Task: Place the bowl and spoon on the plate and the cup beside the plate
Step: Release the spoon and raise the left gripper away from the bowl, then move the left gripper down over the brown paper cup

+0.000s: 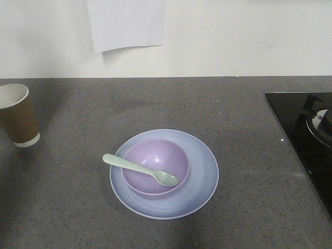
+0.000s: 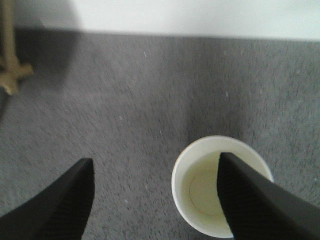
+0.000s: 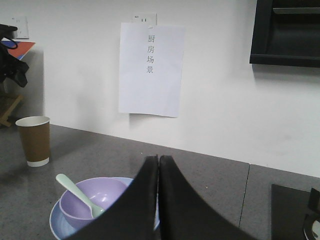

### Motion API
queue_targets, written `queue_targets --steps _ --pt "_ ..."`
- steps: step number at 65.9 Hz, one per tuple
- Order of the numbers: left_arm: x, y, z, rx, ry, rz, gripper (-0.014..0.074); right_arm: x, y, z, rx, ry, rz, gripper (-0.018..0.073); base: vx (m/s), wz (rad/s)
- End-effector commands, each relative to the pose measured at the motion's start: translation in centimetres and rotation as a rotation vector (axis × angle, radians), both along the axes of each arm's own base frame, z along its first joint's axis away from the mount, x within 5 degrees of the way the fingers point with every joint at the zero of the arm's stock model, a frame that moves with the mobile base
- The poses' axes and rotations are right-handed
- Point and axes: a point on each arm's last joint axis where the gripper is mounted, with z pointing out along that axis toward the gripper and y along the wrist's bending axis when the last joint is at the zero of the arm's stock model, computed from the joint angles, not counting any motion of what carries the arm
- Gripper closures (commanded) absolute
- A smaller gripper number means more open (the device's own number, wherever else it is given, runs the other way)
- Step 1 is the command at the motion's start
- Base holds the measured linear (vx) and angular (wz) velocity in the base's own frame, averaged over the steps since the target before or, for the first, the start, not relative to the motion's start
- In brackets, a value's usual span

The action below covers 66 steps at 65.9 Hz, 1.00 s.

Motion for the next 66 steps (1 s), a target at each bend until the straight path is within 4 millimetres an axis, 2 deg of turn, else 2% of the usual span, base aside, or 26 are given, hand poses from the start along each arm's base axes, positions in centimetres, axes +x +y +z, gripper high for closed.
queue_targets --steps 1,14,27,28,50,57,63,66 --pt "0.1 0.2 0.8 -0.016 -0.039 -0.006 0.0094 0.4 0.1 0.9 0.017 -0.03 -0.006 0.0565 0.0 0.0" --pt "1.7 0.3 -1.6 -0.02 0.042 -0.014 0.0094 0.4 0.1 0.7 0.008 -0.01 -0.003 0.0565 0.0 0.0" --pt "2.5 0.4 -2.8 -0.024 0.079 -0.014 0.0094 0.4 0.1 0.7 0.007 -0.01 -0.005 0.0565 0.0 0.0" --pt "3.4 0.5 -4.4 -0.029 0.129 -0.012 0.0094 0.4 0.1 0.7 0.007 -0.01 -0.005 0.0565 0.0 0.0" --pt "5.0 0.7 -7.3 -0.037 0.204 -0.011 0.0097 0.4 0.1 0.6 0.004 -0.001 -0.004 0.0565 0.0 0.0" --pt "5.3 0.7 -8.2 -0.044 0.227 -0.013 0.0143 0.4 0.1 0.6 0.0 0.007 -0.002 0.0565 0.0 0.0" --pt "5.5 0.6 -8.7 -0.057 0.242 -0.024 0.0241 0.4 0.1 0.6 0.0 0.008 -0.002 0.0565 0.0 0.0" --pt "5.6 0.5 -8.8 -0.055 0.244 -0.034 0.0316 0.4 0.1 0.6 0.0 0.008 -0.002 0.0565 0.0 0.0"
